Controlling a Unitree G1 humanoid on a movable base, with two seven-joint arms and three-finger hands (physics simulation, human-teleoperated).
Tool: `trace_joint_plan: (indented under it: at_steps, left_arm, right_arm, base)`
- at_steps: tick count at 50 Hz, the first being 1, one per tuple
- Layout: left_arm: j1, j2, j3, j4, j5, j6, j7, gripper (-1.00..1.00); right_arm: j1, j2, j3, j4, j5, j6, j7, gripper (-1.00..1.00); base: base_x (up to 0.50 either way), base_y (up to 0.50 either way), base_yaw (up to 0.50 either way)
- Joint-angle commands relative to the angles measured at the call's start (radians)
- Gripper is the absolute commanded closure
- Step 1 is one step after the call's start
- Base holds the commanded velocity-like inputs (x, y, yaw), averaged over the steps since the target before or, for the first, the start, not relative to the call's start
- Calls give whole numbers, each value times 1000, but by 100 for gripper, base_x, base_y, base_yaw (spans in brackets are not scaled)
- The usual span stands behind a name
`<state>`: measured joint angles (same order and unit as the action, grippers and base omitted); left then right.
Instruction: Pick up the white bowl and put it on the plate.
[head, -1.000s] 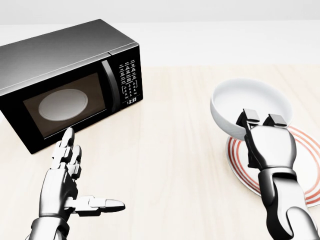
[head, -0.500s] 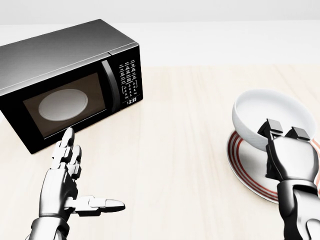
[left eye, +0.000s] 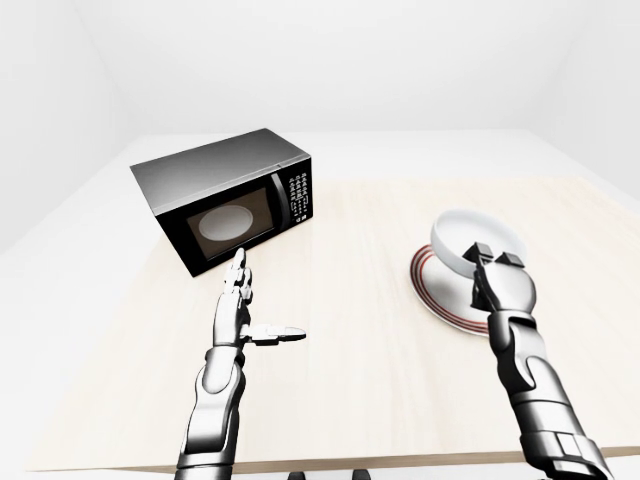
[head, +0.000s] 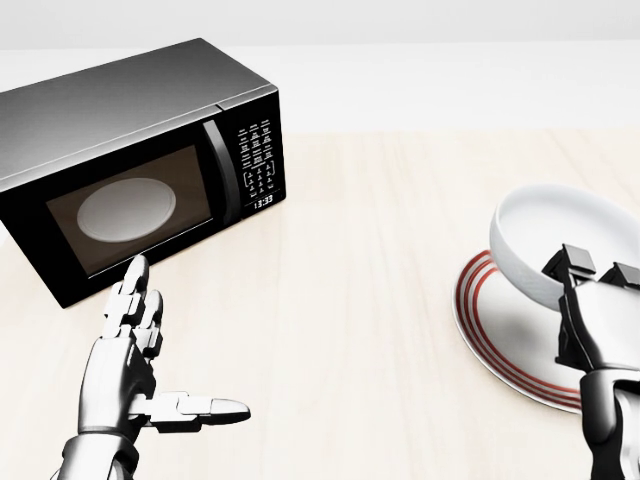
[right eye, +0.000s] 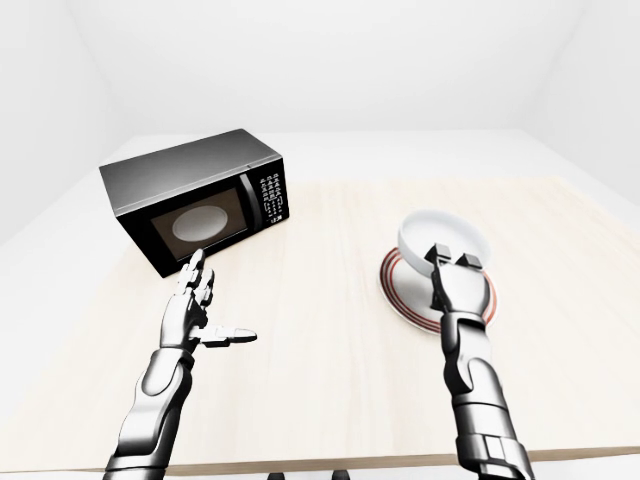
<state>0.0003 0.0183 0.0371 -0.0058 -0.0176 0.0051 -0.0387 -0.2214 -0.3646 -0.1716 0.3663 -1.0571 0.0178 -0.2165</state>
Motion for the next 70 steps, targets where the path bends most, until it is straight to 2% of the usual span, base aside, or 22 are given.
trace_joint_plan:
  at_steps: [1, 33, 51, 65, 67, 68, 70]
  left_arm:
    - [0, 0, 0, 0, 0, 0, 0, -100]
    - [0, 0, 0, 0, 0, 0, 0, -100]
    - [0, 0, 0, 0, 0, 0, 0, -100]
    - [0, 0, 0, 0, 0, 0, 0, -100]
    - [0, 0, 0, 0, 0, 0, 0, -100]
    - [0, 0, 0, 0, 0, 0, 0, -100]
    - [0, 0, 0, 0, 0, 0, 0, -100]
  right_arm:
    - [2, -13, -12, 23, -9, -5, -40, 100]
    - [-21, -22, 18, 152, 12, -21, -107, 100]
    - [-30, -20, 39, 232, 19, -40, -154, 100]
    - [-35, -19, 49, 259, 22, -40, -162, 100]
    - [-35, -20, 49, 262, 24, -41, -164, 81]
    - [-33, -19, 49, 257, 25, -39, -161, 63]
    - [-35, -19, 51, 271, 26, -39, -167, -40]
  base:
    - [0, 0, 0]
    - [0, 0, 0]
    - [0, 0, 0]
    - [0, 0, 0]
    - [0, 0, 0]
    - [0, 0, 0]
    - [0, 0, 0]
